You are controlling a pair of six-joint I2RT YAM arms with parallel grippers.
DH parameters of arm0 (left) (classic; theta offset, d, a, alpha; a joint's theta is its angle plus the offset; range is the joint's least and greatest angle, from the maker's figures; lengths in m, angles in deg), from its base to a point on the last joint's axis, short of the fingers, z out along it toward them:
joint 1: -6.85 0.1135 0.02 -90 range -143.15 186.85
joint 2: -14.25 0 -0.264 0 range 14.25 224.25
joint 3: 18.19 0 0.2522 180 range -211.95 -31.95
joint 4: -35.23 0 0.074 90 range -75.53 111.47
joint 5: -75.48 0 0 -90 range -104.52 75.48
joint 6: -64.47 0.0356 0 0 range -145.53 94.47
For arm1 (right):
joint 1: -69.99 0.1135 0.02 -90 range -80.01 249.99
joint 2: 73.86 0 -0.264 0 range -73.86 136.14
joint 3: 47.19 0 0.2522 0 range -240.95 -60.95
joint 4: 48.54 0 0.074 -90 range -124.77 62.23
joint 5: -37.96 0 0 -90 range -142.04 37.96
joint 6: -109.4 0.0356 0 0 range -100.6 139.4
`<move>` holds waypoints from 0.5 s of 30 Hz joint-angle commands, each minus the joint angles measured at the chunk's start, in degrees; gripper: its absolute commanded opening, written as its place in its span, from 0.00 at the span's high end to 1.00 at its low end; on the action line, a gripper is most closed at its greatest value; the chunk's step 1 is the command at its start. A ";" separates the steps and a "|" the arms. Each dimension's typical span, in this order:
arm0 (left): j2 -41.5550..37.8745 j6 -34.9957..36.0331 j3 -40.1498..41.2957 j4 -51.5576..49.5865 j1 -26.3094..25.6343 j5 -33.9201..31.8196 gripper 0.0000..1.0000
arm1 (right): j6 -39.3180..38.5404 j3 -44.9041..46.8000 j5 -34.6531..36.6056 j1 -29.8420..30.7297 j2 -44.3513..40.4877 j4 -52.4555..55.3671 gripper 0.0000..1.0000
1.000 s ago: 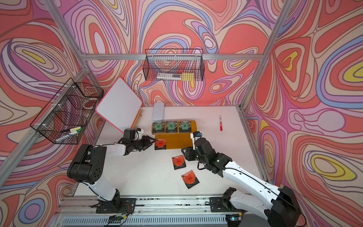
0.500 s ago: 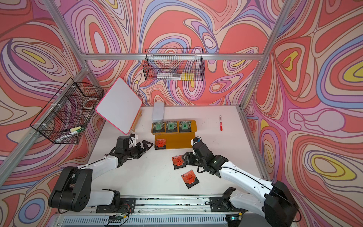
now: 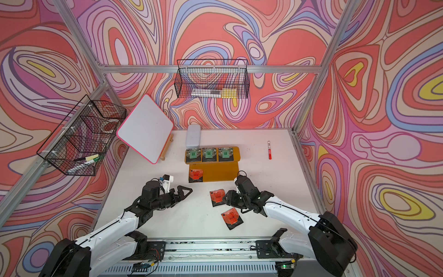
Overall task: Place the tea bags on the shelf by color
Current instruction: Pick up the tea bag from the center of the board.
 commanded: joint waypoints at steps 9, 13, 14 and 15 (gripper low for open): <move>8.23 -6.50 -0.86 12.28 -17.51 -13.17 0.01 | 2.22 1.14 -1.82 -1.04 2.39 -2.09 0.57; 12.73 -7.70 -1.53 16.88 -20.62 -15.46 0.02 | 2.88 1.71 -2.04 -1.38 3.09 -2.35 0.59; 13.70 -7.95 -1.74 17.96 -21.14 -15.87 0.03 | 3.18 1.89 -2.14 -1.40 3.34 -2.57 0.59; 14.57 -8.17 -1.96 18.65 -21.45 -16.02 0.03 | 3.47 2.00 -2.24 -1.42 3.51 -2.97 0.60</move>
